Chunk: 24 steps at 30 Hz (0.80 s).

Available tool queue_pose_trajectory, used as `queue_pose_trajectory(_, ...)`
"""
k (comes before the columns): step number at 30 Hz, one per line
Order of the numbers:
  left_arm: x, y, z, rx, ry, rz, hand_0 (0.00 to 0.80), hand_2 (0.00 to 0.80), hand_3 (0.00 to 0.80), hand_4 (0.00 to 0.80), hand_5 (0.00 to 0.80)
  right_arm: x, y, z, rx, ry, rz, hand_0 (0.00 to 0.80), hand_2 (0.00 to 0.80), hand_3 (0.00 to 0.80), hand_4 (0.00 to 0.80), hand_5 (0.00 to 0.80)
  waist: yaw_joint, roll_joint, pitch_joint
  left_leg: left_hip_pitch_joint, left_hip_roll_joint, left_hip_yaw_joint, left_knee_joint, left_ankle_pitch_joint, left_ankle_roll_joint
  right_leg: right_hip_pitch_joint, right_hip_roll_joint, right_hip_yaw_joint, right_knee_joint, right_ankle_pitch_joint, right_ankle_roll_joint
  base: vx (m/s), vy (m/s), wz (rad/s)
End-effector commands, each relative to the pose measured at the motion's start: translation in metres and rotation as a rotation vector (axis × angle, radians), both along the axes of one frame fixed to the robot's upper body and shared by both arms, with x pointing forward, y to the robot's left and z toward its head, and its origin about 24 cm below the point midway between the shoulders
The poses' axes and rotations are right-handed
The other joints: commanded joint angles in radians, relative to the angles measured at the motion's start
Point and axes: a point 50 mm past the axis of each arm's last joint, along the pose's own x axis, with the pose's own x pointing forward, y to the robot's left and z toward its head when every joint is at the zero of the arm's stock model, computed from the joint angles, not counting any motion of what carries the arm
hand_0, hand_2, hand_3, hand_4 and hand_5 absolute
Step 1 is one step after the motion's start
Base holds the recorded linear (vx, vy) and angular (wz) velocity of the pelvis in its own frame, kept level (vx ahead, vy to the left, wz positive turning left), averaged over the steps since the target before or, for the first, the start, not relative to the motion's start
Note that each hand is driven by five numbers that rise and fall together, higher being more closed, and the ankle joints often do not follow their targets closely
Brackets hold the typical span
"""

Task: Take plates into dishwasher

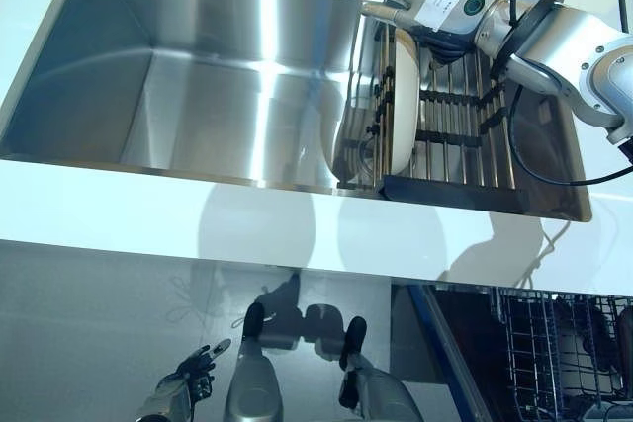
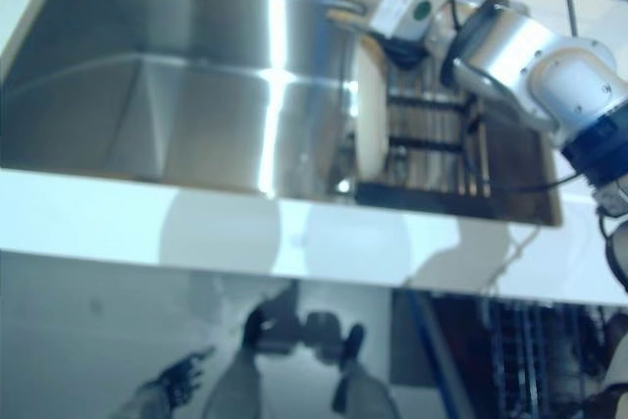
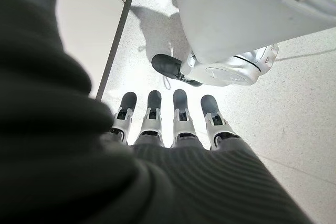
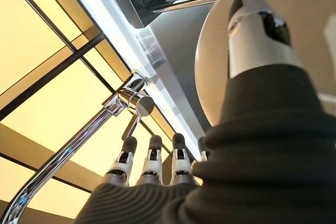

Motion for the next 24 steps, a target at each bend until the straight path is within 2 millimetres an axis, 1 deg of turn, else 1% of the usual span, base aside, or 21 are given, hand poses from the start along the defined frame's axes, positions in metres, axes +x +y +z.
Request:
queue_pose_trajectory(1,0.0,0.013,0.005,0.029,-0.015,0.013,0.0,0.0,0.0,0.0,0.0,-0.009,0.007,0.009,-0.057,-0.035,0.026,0.0,0.0,0.0,0.0,0.0,0.007,-0.044,0.004,-0.003,-0.016,0.055,-0.008,0.002,0.039,0.027,-0.065,0.014,-0.001,-0.011,0.085,0.0,0.0,0.0)
queue_pose_trajectory(16,-0.001,0.014,0.004,0.031,-0.01,0.016,0.0,0.0,0.0,0.0,0.0,-0.012,0.011,0.0,-0.089,0.015,0.048,0.0,0.0,0.0,0.0,0.0,0.002,-0.049,0.0,0.003,-0.015,0.06,-0.008,0.001,0.039,0.03,-0.063,0.015,-0.001,-0.011,0.084,0.0,0.0,0.0)
queue_pose_trajectory(24,-0.002,0.014,0.004,0.03,-0.009,0.023,0.0,0.0,0.0,0.0,0.0,-0.011,0.011,-0.013,-0.155,0.071,0.028,0.0,0.0,0.0,0.0,0.0,0.0,-0.048,-0.003,0.003,-0.013,0.064,-0.008,0.001,0.039,0.029,-0.062,0.017,-0.001,-0.012,0.083,0.0,0.0,0.0)
